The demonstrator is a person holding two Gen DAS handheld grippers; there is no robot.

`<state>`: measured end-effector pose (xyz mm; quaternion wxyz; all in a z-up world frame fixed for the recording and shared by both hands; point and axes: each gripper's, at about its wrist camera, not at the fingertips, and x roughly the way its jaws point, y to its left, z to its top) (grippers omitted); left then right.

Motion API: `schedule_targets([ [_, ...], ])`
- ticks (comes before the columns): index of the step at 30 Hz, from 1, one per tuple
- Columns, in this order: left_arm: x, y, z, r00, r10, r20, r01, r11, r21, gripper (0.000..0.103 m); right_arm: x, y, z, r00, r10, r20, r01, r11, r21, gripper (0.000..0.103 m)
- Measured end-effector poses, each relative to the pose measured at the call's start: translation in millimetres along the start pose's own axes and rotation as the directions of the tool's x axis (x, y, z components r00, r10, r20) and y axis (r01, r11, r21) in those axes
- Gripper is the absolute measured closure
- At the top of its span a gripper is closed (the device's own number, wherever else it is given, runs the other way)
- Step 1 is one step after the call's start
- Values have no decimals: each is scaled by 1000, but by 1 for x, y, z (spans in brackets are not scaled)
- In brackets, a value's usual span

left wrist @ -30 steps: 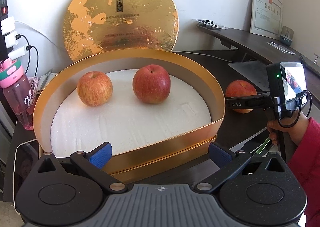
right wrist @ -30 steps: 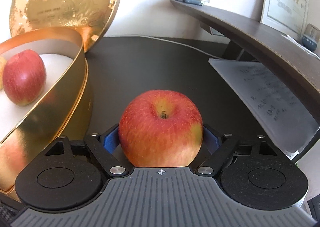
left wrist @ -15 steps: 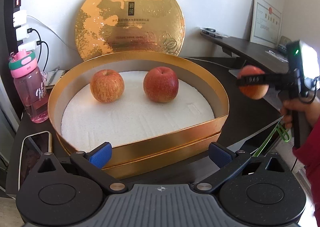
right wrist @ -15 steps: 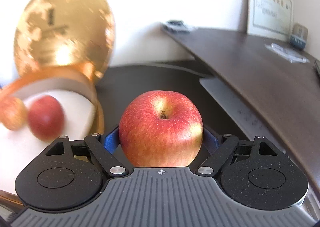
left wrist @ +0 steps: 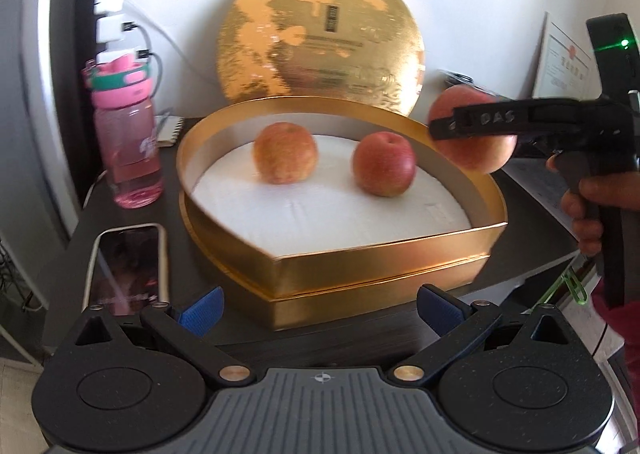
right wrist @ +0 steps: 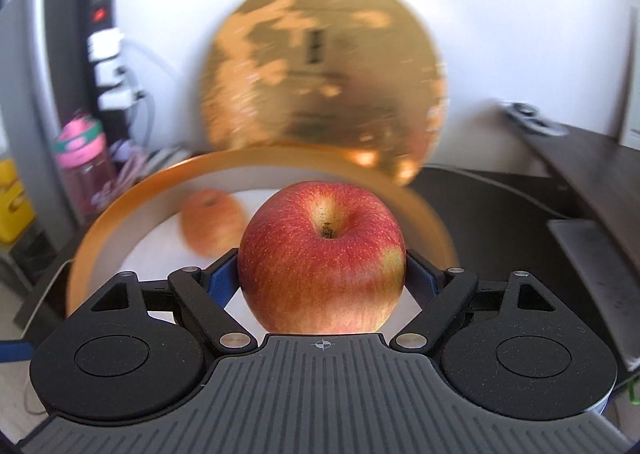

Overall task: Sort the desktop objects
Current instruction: 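Lift the apple with the right gripper and carry it over the gold box, then lower the apple onto the white foam and open the right gripper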

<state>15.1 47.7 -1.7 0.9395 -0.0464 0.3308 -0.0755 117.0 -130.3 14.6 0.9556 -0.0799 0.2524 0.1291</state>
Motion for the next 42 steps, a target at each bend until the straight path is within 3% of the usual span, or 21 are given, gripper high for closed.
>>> schedule_targets([
  [8,-2,26,-6,999,40,-13,-40,997,-63,0,40,48,-10,990,52,-128,-60,997,-56,19],
  [18,5,38,-12,999,37,-38,-40,995,-93,0,86,69,-6,972,34,-234,-64,991,-121,19],
  [39,8,43,-16,998,33,-62,-40,993,-109,0,104,70,-13,949,37,-312,-75,991,-111,18],
  [42,6,41,-16,998,34,-61,-41,994,-104,0,100,72,-13,954,30,-298,-71,989,-129,11],
])
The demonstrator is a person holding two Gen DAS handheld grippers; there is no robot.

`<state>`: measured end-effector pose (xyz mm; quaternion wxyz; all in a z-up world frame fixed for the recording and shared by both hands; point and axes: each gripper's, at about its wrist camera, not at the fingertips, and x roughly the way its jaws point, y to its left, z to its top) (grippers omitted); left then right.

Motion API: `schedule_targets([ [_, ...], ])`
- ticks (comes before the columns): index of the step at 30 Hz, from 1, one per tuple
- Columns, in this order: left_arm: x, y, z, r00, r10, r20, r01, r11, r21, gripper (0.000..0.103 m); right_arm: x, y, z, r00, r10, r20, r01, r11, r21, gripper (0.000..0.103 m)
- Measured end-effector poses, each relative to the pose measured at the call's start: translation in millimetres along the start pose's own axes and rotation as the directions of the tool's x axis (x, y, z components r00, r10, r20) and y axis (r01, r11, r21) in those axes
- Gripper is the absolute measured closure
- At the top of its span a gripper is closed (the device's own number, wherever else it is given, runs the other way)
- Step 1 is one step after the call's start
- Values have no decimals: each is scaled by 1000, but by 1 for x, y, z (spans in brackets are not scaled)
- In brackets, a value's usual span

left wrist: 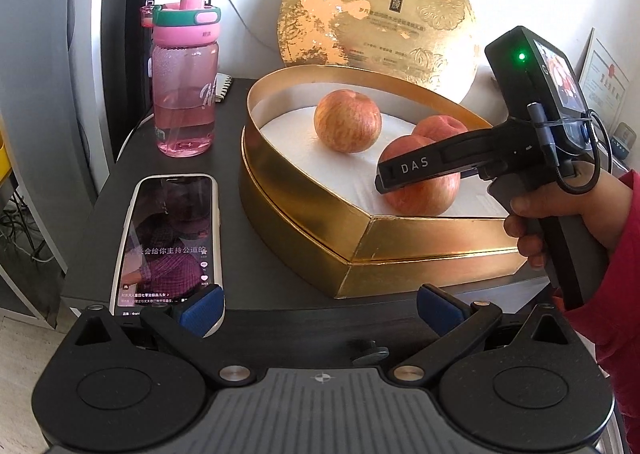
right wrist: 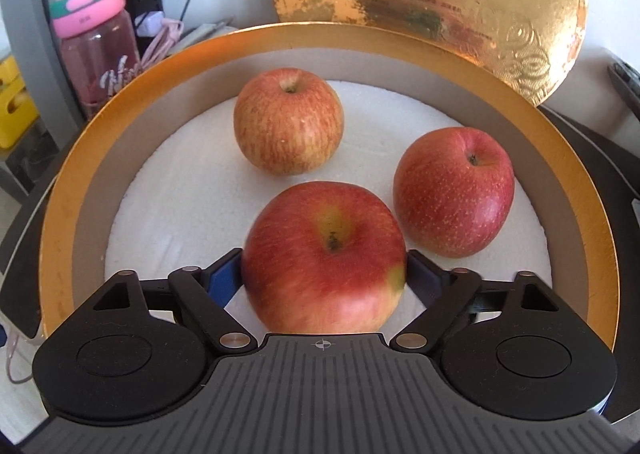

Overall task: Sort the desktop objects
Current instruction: 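Lower the apple onto the white foam and open the right gripper, then withdraw the open right gripper back from the box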

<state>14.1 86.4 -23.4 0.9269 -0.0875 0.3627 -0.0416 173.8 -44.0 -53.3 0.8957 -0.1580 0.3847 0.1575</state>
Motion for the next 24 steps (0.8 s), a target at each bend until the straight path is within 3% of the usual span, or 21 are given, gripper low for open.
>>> schedule_targets([
  [11,-8,-7,-2,1000,7,9,-7,1000,13,0,-27,-3,-8,997,-27,75,26,1000,16,6],
  [18,-13,-11,-3,1000,20,11,-20,1000,16,0,-66,-12,-17,986,18,168,-34,995,90,5],
  [24,-15,-19,-4,1000,20,4,-20,999,29,0,-102,-11,-36,976,50,212,-69,994,82,4],
])
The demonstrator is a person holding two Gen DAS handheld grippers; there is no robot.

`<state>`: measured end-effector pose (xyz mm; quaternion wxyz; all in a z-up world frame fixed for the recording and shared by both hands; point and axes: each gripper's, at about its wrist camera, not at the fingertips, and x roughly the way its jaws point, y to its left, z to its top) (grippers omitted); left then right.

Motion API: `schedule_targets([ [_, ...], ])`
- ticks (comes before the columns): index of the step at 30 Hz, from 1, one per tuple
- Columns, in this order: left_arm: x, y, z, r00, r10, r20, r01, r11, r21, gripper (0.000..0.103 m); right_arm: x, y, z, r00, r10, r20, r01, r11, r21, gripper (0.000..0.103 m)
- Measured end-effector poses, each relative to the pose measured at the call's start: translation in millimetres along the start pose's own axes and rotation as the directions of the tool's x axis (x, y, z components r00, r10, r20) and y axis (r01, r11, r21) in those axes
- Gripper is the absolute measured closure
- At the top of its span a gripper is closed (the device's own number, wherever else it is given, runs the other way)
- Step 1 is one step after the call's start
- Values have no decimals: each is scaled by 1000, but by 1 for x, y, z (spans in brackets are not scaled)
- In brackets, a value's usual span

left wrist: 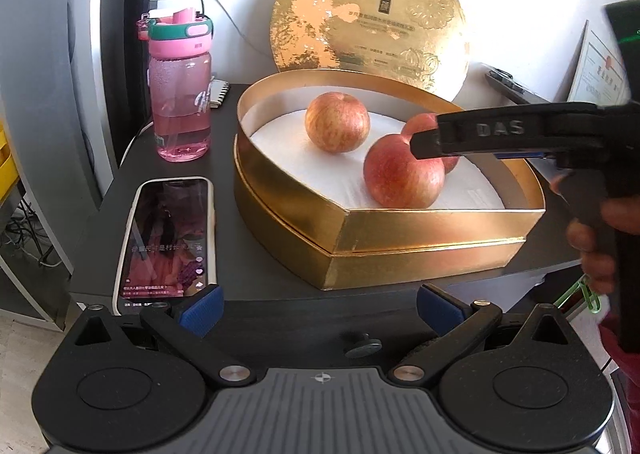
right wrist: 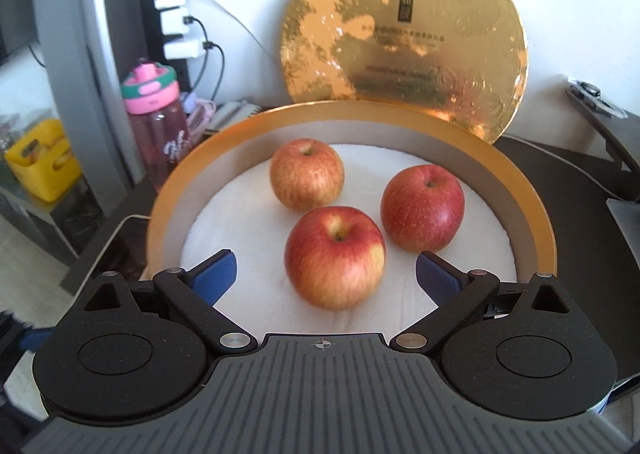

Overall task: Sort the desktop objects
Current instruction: 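Withdraw the open right gripper back from the box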

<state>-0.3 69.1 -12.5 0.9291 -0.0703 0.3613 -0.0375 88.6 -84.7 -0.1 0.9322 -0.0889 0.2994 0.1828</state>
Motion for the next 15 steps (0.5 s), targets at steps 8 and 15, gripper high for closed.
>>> schedule_targets([
  [8,-3,-14,0,1000,-1,-8,2,1000,30,0,-25,-8,-20,1000,18,-10,-18,999,36,3],
  [15,-3,-27,1,1000,18,-16,-17,999,51,0,-33,-22,-33,998,49,-28,-46,995,87,3],
])
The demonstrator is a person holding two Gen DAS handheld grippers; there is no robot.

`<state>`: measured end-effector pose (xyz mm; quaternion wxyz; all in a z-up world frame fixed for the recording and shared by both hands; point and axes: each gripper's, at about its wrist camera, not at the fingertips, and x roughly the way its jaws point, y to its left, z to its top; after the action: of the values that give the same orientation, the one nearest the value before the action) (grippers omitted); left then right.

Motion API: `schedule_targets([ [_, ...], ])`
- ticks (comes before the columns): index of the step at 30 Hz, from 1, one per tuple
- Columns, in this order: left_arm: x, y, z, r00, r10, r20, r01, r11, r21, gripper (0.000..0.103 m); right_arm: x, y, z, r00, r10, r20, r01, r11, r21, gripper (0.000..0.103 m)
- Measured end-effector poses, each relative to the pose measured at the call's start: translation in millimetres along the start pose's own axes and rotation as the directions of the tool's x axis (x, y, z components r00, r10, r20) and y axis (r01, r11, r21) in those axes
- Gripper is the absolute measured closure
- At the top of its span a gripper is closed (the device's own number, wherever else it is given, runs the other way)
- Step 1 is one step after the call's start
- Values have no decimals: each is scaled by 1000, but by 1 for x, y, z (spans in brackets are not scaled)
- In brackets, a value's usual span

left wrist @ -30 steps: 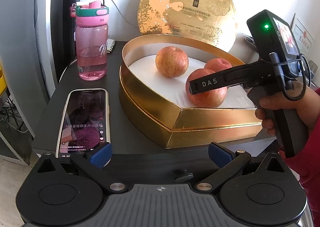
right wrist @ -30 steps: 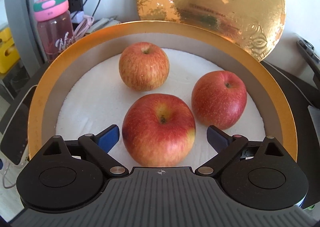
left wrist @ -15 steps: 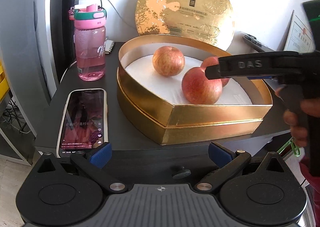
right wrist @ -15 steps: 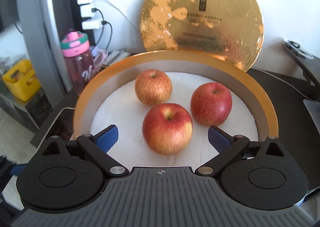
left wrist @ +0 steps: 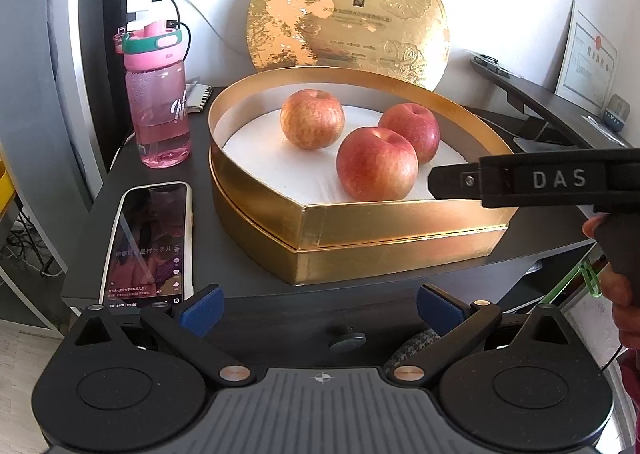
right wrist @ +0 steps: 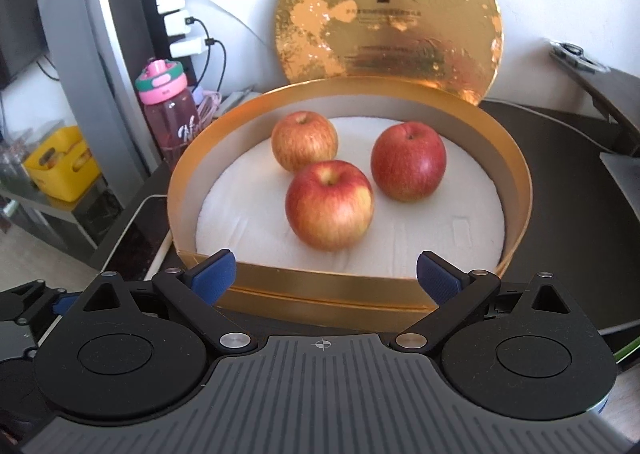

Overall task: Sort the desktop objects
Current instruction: 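Withdraw the open right gripper back from the box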

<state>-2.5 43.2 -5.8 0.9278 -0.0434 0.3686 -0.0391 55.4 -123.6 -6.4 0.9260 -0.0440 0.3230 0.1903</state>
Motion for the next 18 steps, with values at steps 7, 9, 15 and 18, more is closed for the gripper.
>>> schedule_targets([
  [7,2,-20,2,1000,-4,-7,4,999,53,0,-6,-15,-10,1000,6,-8,-6,1000,20,3],
  [9,3,-26,2,1000,-7,-13,8,998,69,0,-8,-19,-14,1000,6,-11,-6,1000,27,3],
  [15,6,-41,1,1000,-7,-25,10,994,111,0,-11,-34,-24,1000,-4,-14,5,998,63,3],
  [18,6,-46,1,1000,-4,-23,7,992,124,0,-14,-40,-28,1000,-8,-12,9,997,81,3],
])
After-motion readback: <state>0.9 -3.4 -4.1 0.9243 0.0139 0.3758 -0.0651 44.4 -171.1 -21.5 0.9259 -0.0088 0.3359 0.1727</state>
